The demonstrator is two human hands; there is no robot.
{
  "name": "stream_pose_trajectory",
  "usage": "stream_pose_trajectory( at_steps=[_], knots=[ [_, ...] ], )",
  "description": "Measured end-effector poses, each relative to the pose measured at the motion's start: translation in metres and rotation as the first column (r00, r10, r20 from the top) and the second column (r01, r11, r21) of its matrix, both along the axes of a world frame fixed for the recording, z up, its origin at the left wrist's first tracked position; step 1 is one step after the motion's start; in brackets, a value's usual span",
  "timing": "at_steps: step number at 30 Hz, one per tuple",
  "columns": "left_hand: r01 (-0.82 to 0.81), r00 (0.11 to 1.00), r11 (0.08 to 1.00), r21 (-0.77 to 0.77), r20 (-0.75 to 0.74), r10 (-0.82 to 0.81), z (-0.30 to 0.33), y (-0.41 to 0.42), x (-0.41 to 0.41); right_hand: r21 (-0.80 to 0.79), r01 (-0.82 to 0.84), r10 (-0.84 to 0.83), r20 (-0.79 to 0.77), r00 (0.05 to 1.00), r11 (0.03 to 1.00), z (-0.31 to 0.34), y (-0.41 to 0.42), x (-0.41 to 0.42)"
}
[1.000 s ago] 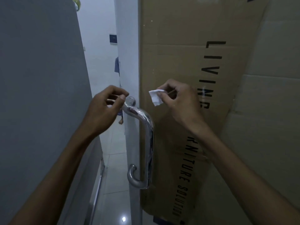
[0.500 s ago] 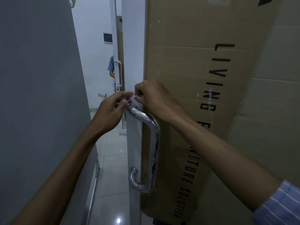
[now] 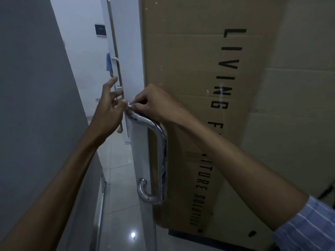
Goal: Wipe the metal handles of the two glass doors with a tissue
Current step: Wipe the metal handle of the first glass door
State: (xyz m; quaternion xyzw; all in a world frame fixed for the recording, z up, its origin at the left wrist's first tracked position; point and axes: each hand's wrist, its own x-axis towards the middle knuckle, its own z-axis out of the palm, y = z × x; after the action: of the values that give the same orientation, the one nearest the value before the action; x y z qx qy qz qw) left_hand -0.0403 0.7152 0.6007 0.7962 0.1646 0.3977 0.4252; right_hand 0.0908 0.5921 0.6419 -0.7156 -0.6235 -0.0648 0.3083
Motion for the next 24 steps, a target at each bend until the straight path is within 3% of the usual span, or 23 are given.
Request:
stream_pose_trajectory(
  at_steps=[7, 12, 15, 24],
  knots=[
    [0.000, 1.000, 0.999, -0.038, 0.015, 0.000, 0.001, -0.003, -0.003, -0.076, 0.025, -0.044, -0.252, 0.967, 0.997, 0.002, -0.005, -0.005],
    [-0.005, 1.000, 0.998, -0.061, 0.026, 0.007, 0.001, -0.007, -0.011, -0.111, 0.049, -0.074, -0.233, 0.970, 0.993, -0.001, -0.004, -0.011],
    [-0.001, 1.000, 0.997, -0.075, 0.027, 0.003, 0.000, -0.009, -0.015, -0.093, 0.016, -0.042, -0.287, 0.957, 0.996, -0.001, -0.006, -0.010],
    [-0.039, 0.998, 0.999, -0.038, 0.049, 0.040, -0.004, -0.015, -0.033, -0.060, -0.059, 0.043, -0.243, 0.969, 0.996, -0.004, -0.011, -0.026]
  ],
)
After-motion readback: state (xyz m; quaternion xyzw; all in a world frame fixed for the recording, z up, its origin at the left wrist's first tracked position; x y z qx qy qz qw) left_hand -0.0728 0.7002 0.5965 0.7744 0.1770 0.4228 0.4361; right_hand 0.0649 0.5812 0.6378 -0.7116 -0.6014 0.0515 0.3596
